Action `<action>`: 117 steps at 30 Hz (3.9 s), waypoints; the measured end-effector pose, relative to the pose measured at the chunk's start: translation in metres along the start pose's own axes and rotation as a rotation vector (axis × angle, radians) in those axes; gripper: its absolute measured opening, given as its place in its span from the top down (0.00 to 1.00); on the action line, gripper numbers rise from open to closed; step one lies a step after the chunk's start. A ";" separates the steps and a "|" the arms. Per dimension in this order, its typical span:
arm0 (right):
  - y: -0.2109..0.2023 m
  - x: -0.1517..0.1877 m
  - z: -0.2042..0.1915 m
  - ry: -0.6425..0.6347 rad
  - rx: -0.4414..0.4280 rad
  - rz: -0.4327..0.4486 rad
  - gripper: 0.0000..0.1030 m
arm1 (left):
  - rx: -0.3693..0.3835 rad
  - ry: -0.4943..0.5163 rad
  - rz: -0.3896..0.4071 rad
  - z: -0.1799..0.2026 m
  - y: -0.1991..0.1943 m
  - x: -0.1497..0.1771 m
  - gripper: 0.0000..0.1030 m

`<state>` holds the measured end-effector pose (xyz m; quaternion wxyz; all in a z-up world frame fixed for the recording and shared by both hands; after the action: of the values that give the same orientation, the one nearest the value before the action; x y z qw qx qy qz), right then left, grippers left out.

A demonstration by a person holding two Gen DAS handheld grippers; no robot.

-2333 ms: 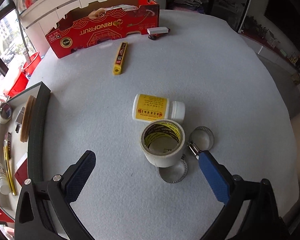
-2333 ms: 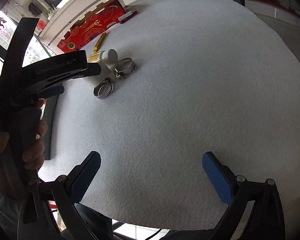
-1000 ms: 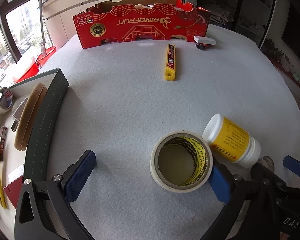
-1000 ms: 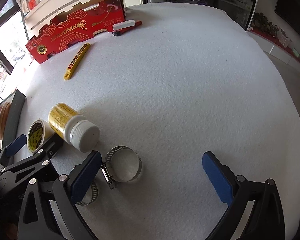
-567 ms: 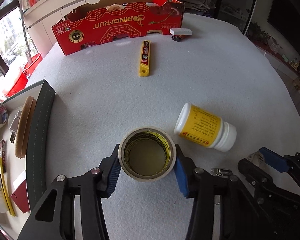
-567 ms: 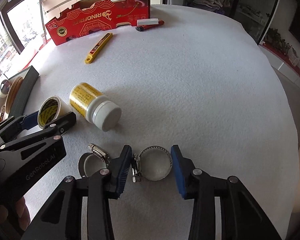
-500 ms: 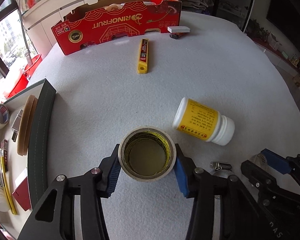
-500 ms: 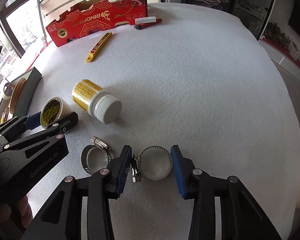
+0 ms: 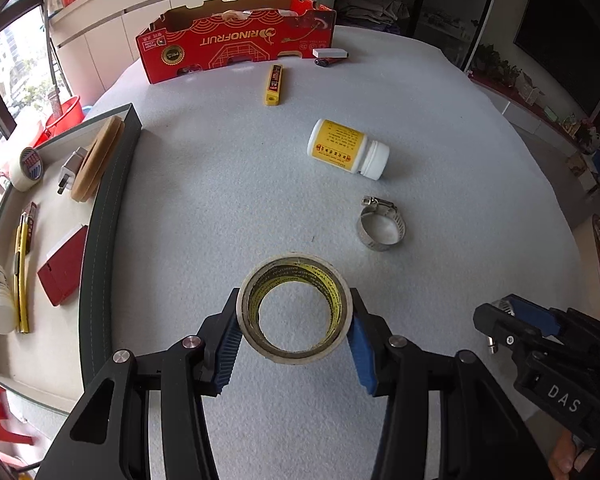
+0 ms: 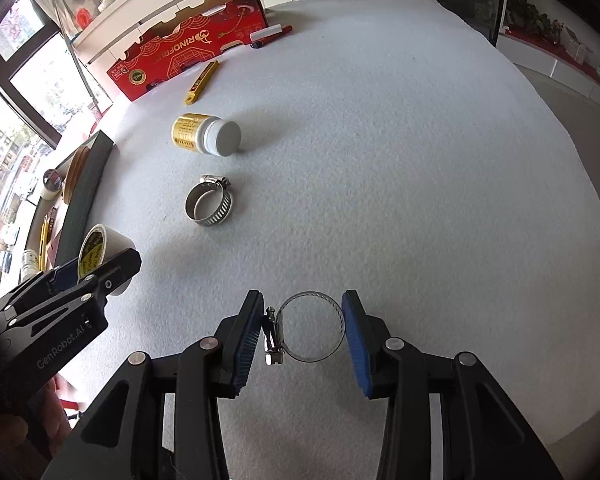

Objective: Organize rigid objects
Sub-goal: 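Carry the tape roll and hose clamp back toward the tray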

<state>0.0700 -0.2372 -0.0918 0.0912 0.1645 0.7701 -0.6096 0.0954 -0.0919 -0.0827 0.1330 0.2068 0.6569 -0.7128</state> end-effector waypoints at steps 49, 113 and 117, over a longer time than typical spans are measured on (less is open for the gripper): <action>-0.028 0.034 -0.005 0.121 -0.150 0.057 0.59 | 0.005 0.029 0.019 -0.024 -0.062 0.056 0.49; 0.009 -0.053 -0.316 -0.456 -0.169 0.028 0.59 | -0.276 -0.396 0.169 -0.267 -0.071 0.007 0.49; 0.022 -0.056 -0.320 -0.460 -0.159 0.004 0.59 | -0.289 -0.390 0.148 -0.266 -0.057 0.004 0.50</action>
<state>0.1493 0.0693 -0.0163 0.2781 0.0151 0.7744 -0.5681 0.0973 0.1783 -0.0482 0.3372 0.0915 0.6971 -0.6261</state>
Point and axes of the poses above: each gripper's, at about its wrist camera, not at the fingertips, and y roughly the way its jaws point, z to its right, x to its underside, the point moved 5 cm from there along y, roughly the way its jaws point, and after that the axes turned 1 degree about y, right-handed, at the moved point
